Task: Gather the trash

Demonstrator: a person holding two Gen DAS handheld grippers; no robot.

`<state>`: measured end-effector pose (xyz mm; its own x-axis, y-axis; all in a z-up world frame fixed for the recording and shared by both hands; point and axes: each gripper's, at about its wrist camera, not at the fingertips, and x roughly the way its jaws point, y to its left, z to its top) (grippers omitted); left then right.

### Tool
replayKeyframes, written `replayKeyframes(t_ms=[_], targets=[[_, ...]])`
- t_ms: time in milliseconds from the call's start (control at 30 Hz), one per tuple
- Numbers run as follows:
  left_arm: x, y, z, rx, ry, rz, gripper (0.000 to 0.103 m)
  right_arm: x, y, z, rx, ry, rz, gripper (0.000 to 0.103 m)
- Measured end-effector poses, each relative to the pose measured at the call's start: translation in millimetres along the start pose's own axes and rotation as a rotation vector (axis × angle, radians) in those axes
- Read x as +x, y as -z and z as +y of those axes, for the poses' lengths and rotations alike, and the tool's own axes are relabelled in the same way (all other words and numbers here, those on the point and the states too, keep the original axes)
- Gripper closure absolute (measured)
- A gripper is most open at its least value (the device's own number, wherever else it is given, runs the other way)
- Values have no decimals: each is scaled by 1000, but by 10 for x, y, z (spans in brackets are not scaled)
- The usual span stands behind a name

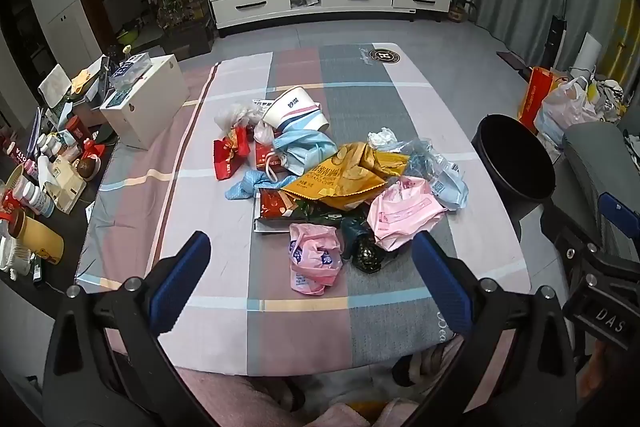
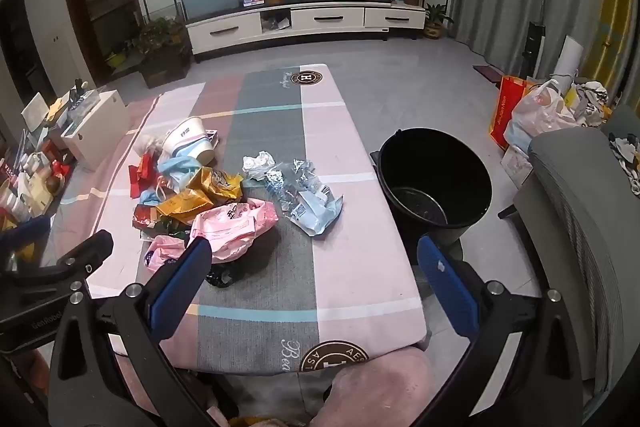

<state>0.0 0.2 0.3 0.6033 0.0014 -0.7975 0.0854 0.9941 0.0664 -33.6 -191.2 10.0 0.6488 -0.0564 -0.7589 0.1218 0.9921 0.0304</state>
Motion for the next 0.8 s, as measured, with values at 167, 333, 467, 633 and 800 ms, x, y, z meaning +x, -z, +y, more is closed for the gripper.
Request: replayKeyframes(t_ms=[167, 333, 467, 633, 800], targets=[[-10, 3, 1, 1, 2, -6, 3, 8, 1, -5, 3, -3, 3, 3], [-10, -12, 7, 0, 11, 1, 3, 20, 2, -16, 5, -12, 5, 3], [37, -28, 30, 0, 7, 1, 3, 30, 4, 5, -1, -10, 1, 3], [17, -6, -4, 2, -1, 0, 3, 18, -9, -18, 3, -12, 4, 3], [18, -4, -3, 2, -1, 0, 3, 37, 11, 0, 4, -13, 4, 3]])
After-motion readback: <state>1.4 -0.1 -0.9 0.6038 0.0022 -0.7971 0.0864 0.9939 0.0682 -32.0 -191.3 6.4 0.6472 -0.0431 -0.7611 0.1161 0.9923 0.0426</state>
